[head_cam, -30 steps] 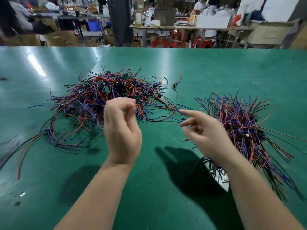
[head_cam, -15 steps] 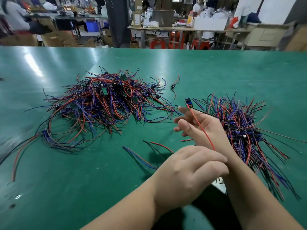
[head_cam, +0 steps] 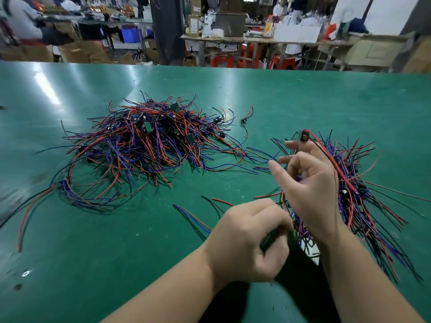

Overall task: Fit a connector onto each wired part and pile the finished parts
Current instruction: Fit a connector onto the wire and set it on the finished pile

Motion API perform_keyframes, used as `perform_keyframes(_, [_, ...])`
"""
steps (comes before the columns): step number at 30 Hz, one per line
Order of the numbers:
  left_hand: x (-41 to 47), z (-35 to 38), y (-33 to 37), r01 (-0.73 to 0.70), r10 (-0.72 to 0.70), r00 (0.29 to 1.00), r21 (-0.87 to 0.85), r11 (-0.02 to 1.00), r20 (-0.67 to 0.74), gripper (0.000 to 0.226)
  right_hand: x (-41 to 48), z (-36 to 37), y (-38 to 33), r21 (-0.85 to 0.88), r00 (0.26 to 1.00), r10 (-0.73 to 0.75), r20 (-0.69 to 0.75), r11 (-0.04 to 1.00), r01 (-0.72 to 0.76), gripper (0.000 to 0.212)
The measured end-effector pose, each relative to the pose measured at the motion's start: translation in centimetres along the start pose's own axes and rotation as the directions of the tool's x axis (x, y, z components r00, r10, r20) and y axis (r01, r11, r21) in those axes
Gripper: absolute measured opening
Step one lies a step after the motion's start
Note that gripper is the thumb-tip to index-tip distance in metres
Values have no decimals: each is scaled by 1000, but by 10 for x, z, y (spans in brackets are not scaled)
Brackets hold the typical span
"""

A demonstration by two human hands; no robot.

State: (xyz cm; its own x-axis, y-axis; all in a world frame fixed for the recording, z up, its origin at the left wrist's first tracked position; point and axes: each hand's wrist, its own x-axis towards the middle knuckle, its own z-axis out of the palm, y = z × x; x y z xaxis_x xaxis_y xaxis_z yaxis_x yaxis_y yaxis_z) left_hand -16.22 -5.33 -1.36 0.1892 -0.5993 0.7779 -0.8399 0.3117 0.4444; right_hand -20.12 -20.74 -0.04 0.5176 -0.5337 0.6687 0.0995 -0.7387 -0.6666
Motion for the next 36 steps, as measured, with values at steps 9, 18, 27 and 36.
perform_keyframes(9, [3, -34, -27, 357, -571, 728, 501, 789, 379, 40, -3, 0, -12, -124, 974, -209, 92, 968, 219, 53])
perform_keyframes(18, [-3, -51, -64, 534, -717, 697, 659, 530, 12, 24, -5, 3, -12, -3, 999, -12, 37, 1000, 12, 42])
perform_keyframes(27, [-8, -43, -70, 559, -719, 690, 693, 455, -84, 32, -3, -3, -8, -220, 828, 287, 481, 954, -203, 3])
perform_keyframes(36, [-2, -36, -59, 662, -627, 747, 337, 670, -222, 57, -12, 9, -8, -259, 674, 148, 723, 964, 66, 20])
